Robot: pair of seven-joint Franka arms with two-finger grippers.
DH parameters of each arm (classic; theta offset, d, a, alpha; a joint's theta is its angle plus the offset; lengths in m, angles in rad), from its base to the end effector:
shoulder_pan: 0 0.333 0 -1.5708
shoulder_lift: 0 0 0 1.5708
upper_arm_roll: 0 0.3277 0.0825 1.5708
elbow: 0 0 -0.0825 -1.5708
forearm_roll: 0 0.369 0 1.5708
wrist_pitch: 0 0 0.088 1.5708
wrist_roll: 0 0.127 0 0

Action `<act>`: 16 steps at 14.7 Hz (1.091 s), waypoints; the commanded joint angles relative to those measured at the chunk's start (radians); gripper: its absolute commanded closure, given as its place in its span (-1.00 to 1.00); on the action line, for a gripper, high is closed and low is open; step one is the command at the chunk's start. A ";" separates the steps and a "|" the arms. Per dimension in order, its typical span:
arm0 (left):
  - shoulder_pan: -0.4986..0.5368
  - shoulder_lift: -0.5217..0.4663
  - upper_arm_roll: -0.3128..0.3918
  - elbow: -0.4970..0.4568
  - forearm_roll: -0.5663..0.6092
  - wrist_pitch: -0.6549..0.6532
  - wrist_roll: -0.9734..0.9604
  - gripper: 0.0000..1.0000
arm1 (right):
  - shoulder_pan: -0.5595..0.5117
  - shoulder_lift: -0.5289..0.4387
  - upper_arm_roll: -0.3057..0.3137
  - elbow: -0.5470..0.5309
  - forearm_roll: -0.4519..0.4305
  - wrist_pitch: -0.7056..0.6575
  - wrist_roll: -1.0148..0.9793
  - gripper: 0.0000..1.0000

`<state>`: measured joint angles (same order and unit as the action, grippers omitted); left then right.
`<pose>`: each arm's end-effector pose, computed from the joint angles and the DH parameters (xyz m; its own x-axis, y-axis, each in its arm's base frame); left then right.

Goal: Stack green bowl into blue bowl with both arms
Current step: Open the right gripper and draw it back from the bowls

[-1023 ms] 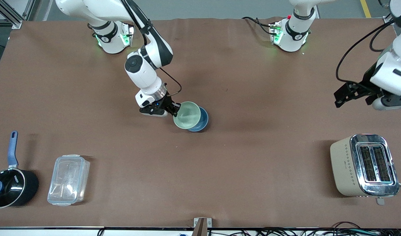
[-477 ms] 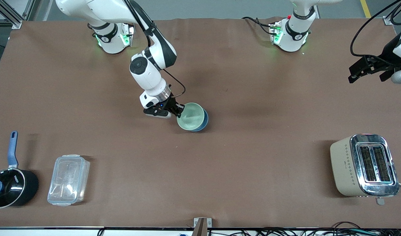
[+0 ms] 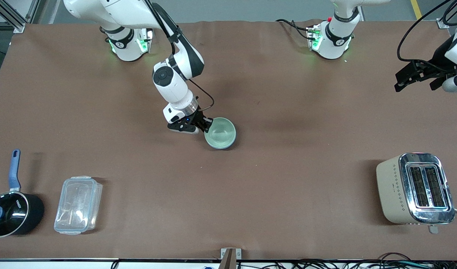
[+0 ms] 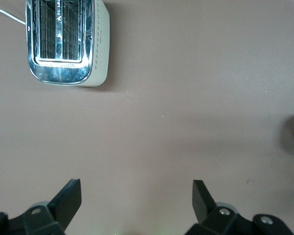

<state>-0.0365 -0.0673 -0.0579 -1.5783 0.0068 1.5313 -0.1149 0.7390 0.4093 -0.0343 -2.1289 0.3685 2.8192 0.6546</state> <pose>0.5120 -0.0487 0.6447 0.9996 0.0208 0.0213 0.0210 -0.9997 -0.0083 0.4675 0.3778 0.2449 0.9550 -0.2859 0.0784 -0.2506 -0.9198 -0.3019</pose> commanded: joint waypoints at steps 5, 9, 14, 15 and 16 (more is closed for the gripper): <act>-0.016 0.011 0.001 -0.005 -0.007 0.027 0.012 -1.00 | -0.033 -0.268 -0.071 0.004 -0.045 -0.296 0.031 -1.00; -0.017 0.034 0.001 -0.005 -0.007 0.058 0.011 -1.00 | -0.093 -0.490 -0.176 0.056 -0.366 -0.694 0.034 -1.00; -0.014 0.032 0.001 -0.005 -0.011 0.066 0.011 -1.00 | -0.243 -0.517 -0.177 0.297 -0.551 -0.970 -0.016 -1.00; -0.014 0.031 0.001 -0.005 -0.011 0.064 0.011 -1.00 | -0.285 -0.517 -0.177 0.325 -0.550 -0.989 -0.092 -1.00; -0.013 0.031 0.001 -0.005 -0.011 0.064 0.011 -1.00 | -0.327 -0.517 -0.177 0.345 -0.550 -0.998 -0.178 -1.00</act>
<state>-0.0512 -0.0260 -0.0588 -1.5824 0.0068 1.5886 -0.1149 0.4899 -0.1372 -0.2259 -1.8499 -0.1624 1.8543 0.5881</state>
